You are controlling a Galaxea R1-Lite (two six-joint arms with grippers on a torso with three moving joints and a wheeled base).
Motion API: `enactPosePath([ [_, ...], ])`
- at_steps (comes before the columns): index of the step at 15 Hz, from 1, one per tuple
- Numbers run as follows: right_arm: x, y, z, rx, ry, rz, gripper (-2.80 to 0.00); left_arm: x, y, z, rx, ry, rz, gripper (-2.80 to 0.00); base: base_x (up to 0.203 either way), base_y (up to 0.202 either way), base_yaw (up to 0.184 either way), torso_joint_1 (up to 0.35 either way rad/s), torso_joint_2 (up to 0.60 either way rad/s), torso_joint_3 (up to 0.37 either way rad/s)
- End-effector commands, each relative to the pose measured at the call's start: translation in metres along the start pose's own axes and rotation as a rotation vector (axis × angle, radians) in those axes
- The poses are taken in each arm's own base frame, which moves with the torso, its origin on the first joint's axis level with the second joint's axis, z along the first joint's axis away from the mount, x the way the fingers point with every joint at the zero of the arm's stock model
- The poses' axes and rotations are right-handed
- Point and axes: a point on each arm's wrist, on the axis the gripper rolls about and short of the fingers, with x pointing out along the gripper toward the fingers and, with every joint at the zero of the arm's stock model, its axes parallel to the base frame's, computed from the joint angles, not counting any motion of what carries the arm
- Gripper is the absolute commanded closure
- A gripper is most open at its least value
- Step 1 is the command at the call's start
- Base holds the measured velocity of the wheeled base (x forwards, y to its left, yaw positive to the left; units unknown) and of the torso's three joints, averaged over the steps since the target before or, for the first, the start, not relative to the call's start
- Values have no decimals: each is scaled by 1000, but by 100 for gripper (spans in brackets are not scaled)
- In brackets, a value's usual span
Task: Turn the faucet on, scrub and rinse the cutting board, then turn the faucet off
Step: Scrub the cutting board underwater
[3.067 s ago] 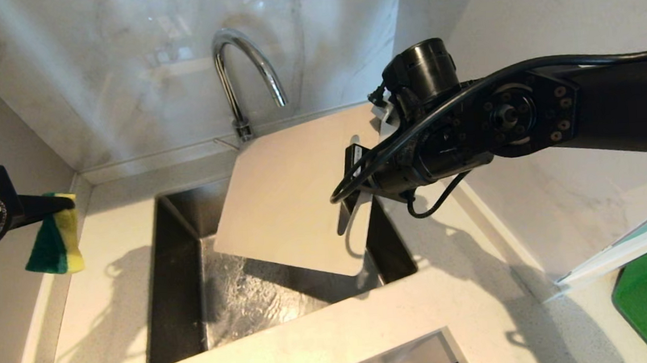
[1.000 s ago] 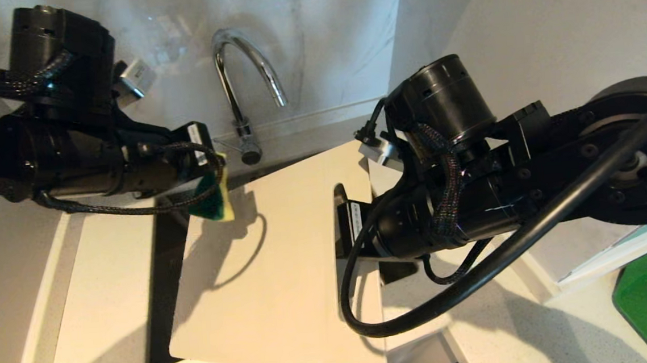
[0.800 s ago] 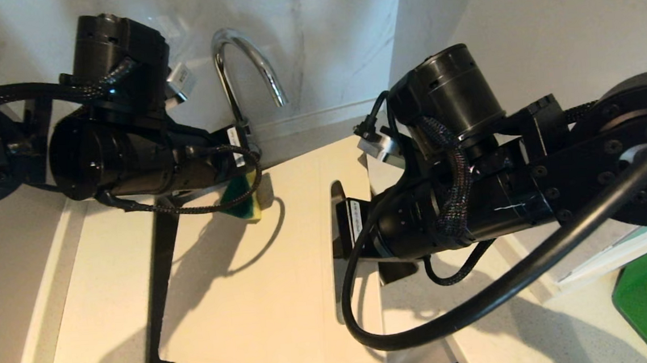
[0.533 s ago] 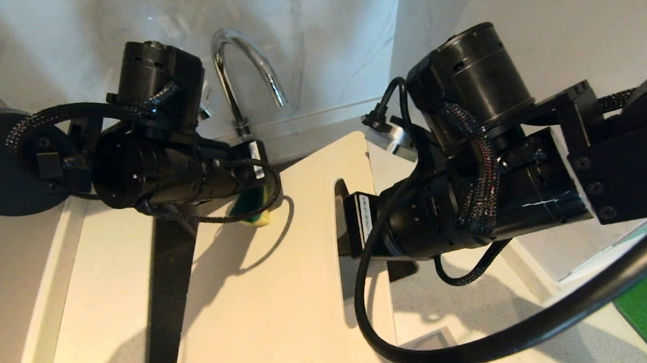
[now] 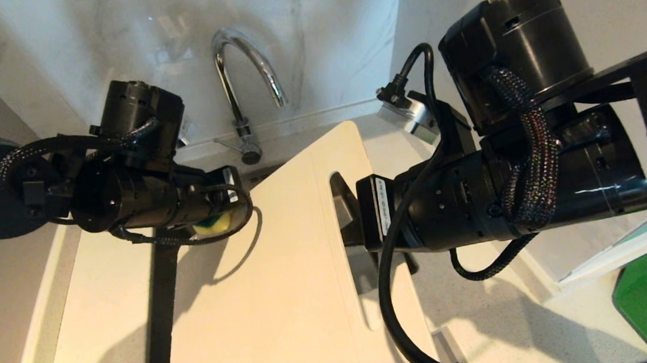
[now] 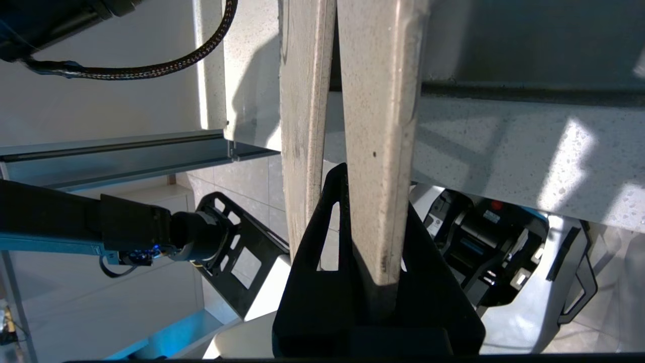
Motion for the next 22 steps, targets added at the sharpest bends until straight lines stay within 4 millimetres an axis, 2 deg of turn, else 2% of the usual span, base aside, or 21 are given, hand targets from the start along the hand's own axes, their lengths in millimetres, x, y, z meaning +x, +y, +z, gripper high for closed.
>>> enactPosePath([
  [1,-3,1,1,3,-10,2,0,-9,16,0,-27,-37,7,0,0,0,0,0,0,0],
  [5,-1,0,0,5,-6,-3,0,-18,24,15,-58,-112,4,0,0,0,0,0,0,0],
  [8,2,-6,2,15,-6,-23,0,-28,44,36,-95,-163,29,0,0,0,0,0,0,0],
  [10,7,-9,3,21,1,-33,0,-44,51,55,-119,-193,12,0,0,0,0,0,0,0],
  [12,12,-9,5,19,3,-34,0,-62,45,64,-120,-202,-16,0,0,0,0,0,0,0],
  [17,17,-11,20,18,-30,-38,0,-98,-7,32,-62,-89,-173,0,0,0,0,0,0,0],
  [19,18,-10,23,17,-40,-34,0,-101,-18,17,-60,-35,-195,0,0,0,0,0,0,0],
  [22,19,-12,25,21,-43,-40,0,-92,-22,4,-52,13,-189,0,0,0,0,0,0,0],
])
